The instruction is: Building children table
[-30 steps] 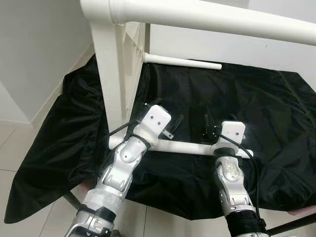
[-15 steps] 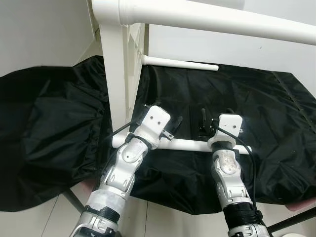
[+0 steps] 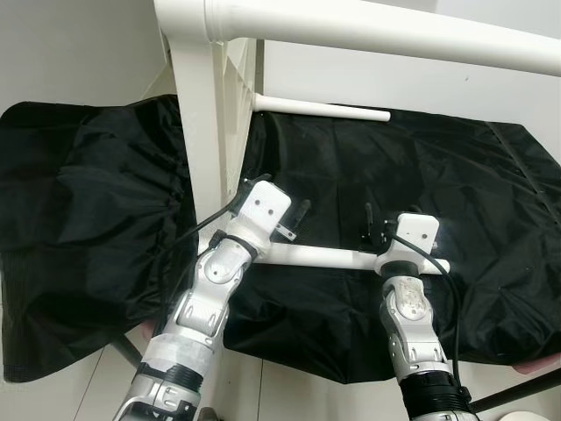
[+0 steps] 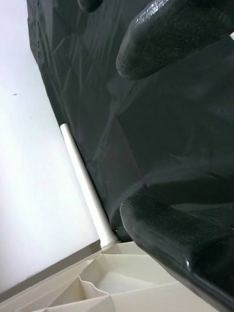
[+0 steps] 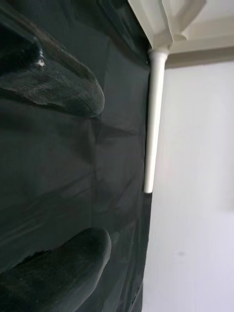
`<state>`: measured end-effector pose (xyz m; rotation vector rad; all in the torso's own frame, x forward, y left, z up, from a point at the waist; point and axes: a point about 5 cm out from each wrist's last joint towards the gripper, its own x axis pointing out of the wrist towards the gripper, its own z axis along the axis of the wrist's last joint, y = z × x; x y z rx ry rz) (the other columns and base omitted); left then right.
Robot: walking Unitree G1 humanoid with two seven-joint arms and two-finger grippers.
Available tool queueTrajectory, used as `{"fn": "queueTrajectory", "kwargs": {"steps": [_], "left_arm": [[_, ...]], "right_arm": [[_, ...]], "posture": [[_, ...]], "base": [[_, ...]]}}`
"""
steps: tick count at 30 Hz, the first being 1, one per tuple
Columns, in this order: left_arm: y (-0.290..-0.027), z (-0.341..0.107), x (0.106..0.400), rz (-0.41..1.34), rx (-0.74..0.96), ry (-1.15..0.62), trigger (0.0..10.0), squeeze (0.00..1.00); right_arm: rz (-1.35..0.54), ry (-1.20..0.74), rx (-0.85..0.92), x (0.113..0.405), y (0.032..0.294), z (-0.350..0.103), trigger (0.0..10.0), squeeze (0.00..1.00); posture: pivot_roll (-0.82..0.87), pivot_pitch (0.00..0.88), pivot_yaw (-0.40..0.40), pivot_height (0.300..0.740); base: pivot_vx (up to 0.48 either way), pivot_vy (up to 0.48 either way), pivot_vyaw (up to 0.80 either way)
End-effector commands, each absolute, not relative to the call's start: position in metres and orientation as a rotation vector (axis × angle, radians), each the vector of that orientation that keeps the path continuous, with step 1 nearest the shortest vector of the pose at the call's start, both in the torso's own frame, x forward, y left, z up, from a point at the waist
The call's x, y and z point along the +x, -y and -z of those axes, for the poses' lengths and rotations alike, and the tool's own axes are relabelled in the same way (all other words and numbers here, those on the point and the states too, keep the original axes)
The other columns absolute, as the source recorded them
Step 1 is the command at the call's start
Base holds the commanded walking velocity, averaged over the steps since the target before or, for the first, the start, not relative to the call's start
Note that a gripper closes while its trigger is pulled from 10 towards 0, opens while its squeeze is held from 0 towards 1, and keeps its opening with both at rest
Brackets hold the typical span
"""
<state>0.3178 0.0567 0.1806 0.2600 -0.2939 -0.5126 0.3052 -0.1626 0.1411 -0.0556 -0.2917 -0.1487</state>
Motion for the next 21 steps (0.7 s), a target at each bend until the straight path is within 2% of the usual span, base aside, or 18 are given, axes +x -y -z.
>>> {"fn": "queueTrajectory", "kwargs": {"steps": [1, 12, 21], "left_arm": [[-0.0579, -0.1842, 0.3201, 0.428, 0.227, 0.31, 10.0, 0.0], [-0.0578, -0.1873, 0.3218, 0.403, 0.246, 0.315, 10.0, 0.0], [-0.0608, -0.1862, 0.3223, 0.379, 0.231, 0.306, 10.0, 0.0]], "right_arm": [[0.149, 0.298, -0.07, 0.307, 0.1647, -0.1432, 10.0, 0.0], [0.138, 0.289, -0.067, 0.3054, 0.1626, -0.1413, 10.0, 0.0], [0.136, 0.282, -0.067, 0.3037, 0.1621, -0.1398, 10.0, 0.0]], "posture": [[0.0, 0.032, -0.026, 0.74], [0.0, 0.038, -0.027, 0.74], [0.0, 0.044, -0.021, 0.74]], "base": [[0.0, -0.48, 0.0], [0.0, -0.451, 0.0], [0.0, 0.0, 0.0]]}}
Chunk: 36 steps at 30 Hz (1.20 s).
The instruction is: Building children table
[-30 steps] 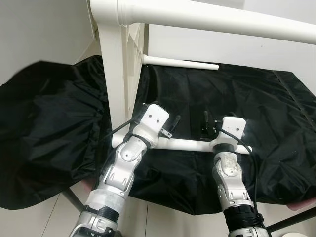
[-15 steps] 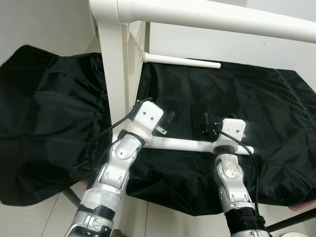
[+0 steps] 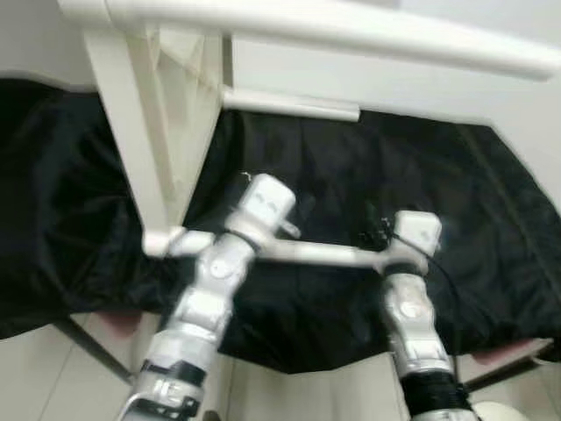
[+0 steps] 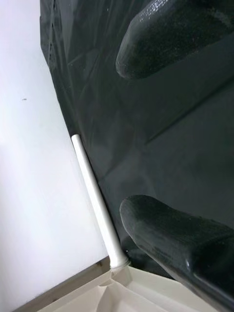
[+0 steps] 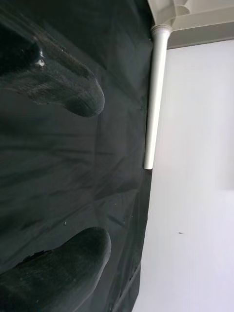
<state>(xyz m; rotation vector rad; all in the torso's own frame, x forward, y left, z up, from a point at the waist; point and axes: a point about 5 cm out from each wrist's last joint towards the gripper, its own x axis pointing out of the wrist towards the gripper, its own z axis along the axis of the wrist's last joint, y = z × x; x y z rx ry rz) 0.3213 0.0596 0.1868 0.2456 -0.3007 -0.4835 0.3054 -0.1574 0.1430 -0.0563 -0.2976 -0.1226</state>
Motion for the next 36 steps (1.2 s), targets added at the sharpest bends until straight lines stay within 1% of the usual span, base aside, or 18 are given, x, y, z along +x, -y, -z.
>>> {"fn": "queueTrajectory", "kwargs": {"steps": [1, 36], "left_arm": [[-0.0608, -0.1862, 0.3223, 0.379, 0.231, 0.306, 10.0, 0.0], [-0.0664, -0.1825, 0.325, 0.368, 0.171, 0.254, 10.0, 0.0]], "right_arm": [[0.136, 0.282, -0.067, 0.3037, 0.1621, -0.1398, 10.0, 0.0], [0.131, 0.274, -0.065, 0.3031, 0.1596, -0.1379, 10.0, 0.0]], "posture": [[0.0, 0.044, -0.021, 0.74], [0.0, 0.041, -0.018, 0.74]], "base": [[0.0, 0.0, 0.0], [0.0, 0.0, 0.0]]}}
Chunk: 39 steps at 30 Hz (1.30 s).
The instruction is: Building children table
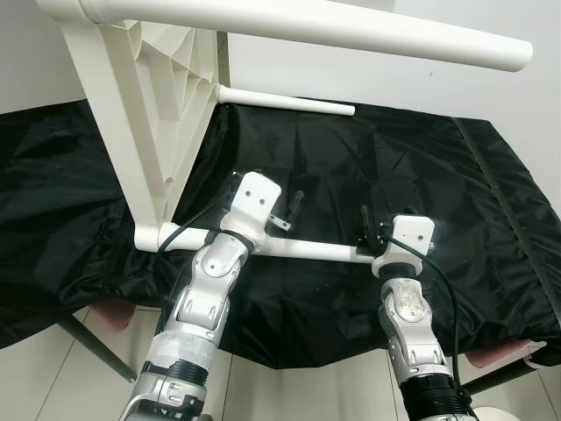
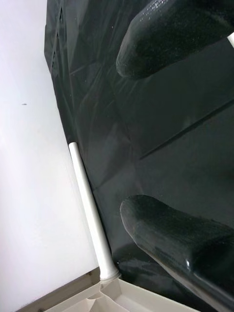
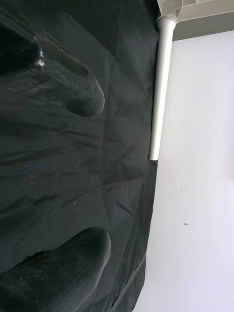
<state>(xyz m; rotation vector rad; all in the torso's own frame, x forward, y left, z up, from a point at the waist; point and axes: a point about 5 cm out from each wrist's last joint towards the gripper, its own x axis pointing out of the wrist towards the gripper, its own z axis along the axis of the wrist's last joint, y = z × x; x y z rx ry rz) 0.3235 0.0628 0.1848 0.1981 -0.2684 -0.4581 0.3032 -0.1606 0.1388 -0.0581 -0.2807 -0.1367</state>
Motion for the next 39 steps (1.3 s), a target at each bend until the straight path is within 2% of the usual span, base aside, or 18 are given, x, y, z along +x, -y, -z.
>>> {"fn": "queueTrajectory", "kwargs": {"steps": [1, 23, 39], "left_arm": [[-0.067, -0.183, 0.325, 0.366, 0.171, 0.253, 10.0, 0.0], [-0.082, -0.175, 0.325, 0.334, 0.184, 0.221, 10.0, 0.0], [-0.08, -0.175, 0.323, 0.341, 0.178, 0.218, 10.0, 0.0]], "right_arm": [[0.13, 0.274, -0.066, 0.303, 0.159, -0.138, 10.0, 0.0], [0.109, 0.266, -0.071, 0.301, 0.157, -0.135, 10.0, 0.0], [0.096, 0.262, -0.073, 0.301, 0.154, -0.133, 10.0, 0.0]], "posture": [[0.0, 0.039, -0.018, 0.74], [0.01, 0.017, -0.024, 0.74], [0.01, 0.01, -0.028, 0.74]], "base": [[0.0, 0.0, 0.0], [0.0, 0.0, 0.0], [0.0, 0.312, 0.0]]}}
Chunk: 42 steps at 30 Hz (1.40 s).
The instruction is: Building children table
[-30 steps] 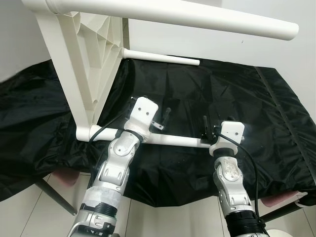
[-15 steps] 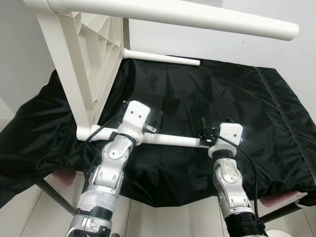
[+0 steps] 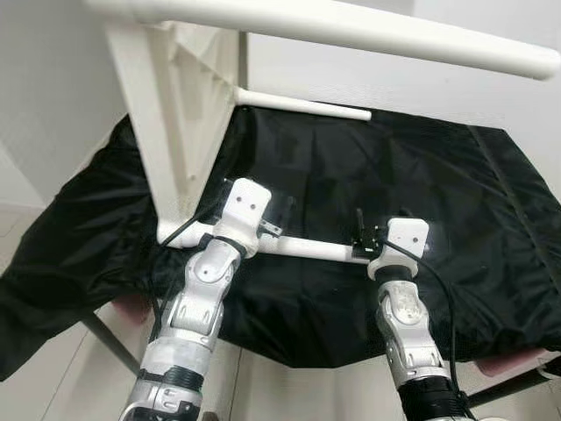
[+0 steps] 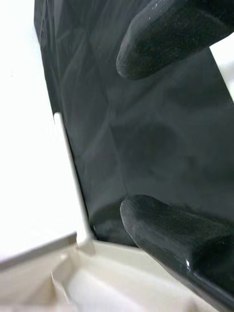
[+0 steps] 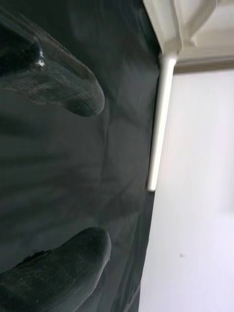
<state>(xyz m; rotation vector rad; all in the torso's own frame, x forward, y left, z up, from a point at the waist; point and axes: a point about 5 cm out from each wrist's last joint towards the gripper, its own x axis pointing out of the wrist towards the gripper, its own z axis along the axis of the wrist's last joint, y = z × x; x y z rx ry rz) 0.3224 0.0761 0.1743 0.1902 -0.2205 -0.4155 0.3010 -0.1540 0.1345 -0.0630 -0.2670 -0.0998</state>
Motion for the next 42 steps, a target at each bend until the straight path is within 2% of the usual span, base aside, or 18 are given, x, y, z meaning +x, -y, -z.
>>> {"fn": "queueTrajectory", "kwargs": {"steps": [1, 4, 32, 42], "left_arm": [[-0.0798, -0.1747, 0.3234, 0.341, 0.178, 0.218, 10.0, 0.0], [-0.0802, -0.1749, 0.3234, 0.339, 0.177, 0.22, 10.0, 0.0], [-0.0727, -0.1779, 0.3172, 0.375, 0.272, 0.27, 10.0, 0.0], [-0.0724, -0.1767, 0.3171, 0.375, 0.277, 0.261, 10.0, 0.0]], "right_arm": [[0.096, 0.262, -0.073, 0.3007, 0.1536, -0.1329, 10.0, 0.0], [0.095, 0.261, -0.073, 0.3008, 0.1533, -0.1327, 10.0, 0.0], [0.09, 0.257, -0.067, 0.2992, 0.1506, -0.131, 10.0, 0.0], [0.09, 0.254, -0.068, 0.299, 0.1509, -0.1305, 10.0, 0.0]], "posture": [[0.01, 0.01, -0.028, 0.74], [0.01, 0.01, -0.028, 0.74], [0.01, 0.013, -0.025, 0.74], [0.01, 0.016, -0.027, 0.74]], "base": [[0.0, 0.428, 0.0], [0.0, 0.398, 0.0], [0.0, 0.0, 0.0], [0.0, -0.462, 0.0]]}}
